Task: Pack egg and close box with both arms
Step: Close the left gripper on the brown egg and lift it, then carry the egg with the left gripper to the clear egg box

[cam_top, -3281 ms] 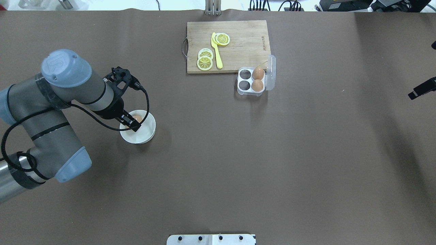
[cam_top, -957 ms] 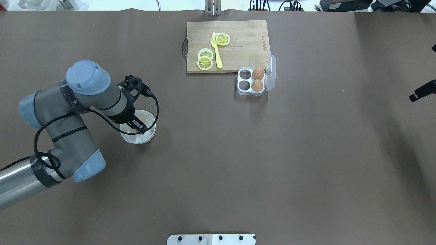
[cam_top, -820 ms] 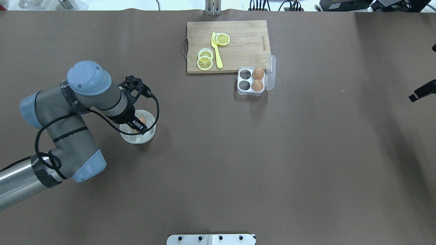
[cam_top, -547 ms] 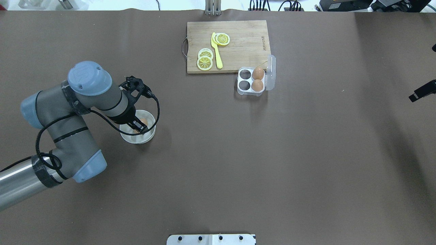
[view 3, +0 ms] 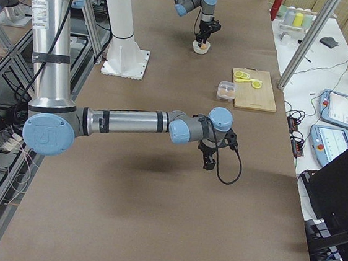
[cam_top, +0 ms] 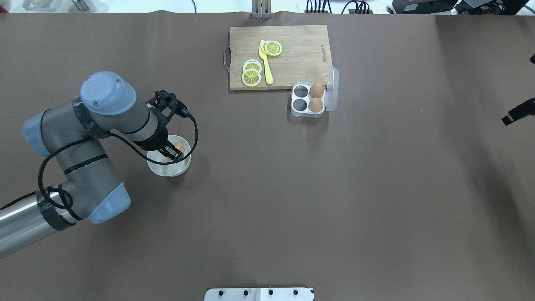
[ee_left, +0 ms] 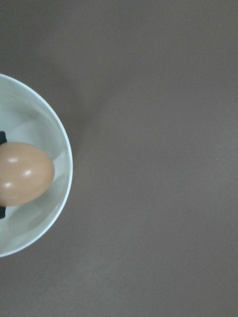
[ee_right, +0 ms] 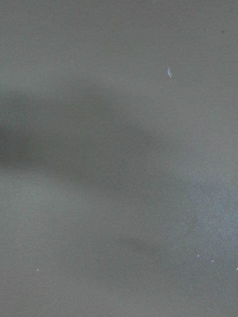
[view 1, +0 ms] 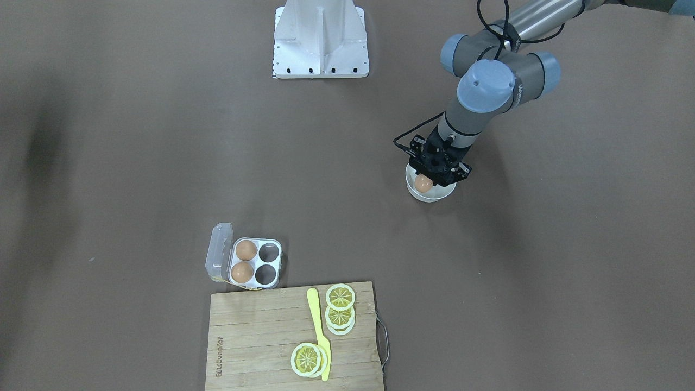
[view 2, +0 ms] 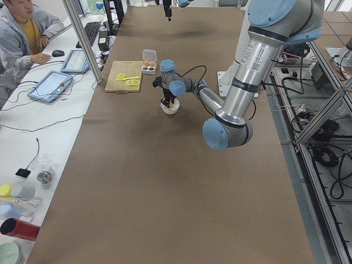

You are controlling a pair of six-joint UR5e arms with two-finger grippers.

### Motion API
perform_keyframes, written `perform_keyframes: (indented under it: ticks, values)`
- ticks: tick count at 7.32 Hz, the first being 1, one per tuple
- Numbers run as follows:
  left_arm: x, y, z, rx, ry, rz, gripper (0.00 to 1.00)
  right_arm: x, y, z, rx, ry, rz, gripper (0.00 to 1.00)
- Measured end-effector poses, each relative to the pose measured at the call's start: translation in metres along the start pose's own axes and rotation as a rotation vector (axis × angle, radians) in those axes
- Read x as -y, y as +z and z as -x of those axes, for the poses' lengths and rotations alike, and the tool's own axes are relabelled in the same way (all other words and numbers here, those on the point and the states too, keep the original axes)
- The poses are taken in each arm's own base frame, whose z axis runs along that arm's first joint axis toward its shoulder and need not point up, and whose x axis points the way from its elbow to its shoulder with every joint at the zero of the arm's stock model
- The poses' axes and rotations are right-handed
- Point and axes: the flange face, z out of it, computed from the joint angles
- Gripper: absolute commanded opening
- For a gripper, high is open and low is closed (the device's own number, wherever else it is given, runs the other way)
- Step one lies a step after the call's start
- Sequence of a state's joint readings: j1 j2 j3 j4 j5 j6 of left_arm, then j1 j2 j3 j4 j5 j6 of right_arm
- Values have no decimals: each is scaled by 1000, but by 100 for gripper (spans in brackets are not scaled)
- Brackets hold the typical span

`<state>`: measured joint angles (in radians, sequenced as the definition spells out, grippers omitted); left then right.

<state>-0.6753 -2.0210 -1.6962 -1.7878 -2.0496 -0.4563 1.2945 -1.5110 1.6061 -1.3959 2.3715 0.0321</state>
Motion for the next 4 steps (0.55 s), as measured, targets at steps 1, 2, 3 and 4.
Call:
perform_keyframes:
  ticks: [1, 2, 3, 4]
  values:
    - [10, -16, -4, -13, 12, -50, 0, 0, 0, 0, 0, 0, 0, 100]
    - [21, -31, -10, -30, 11, -114, 0, 0, 0, 0, -1, 0, 0, 100]
    - [33, -42, -17, -37, -7, -198, 0, 0, 0, 0, -1, 1, 1, 100]
    - [46, -46, -21, -37, -7, -298, 0, 0, 1, -1, 0, 3, 2, 100]
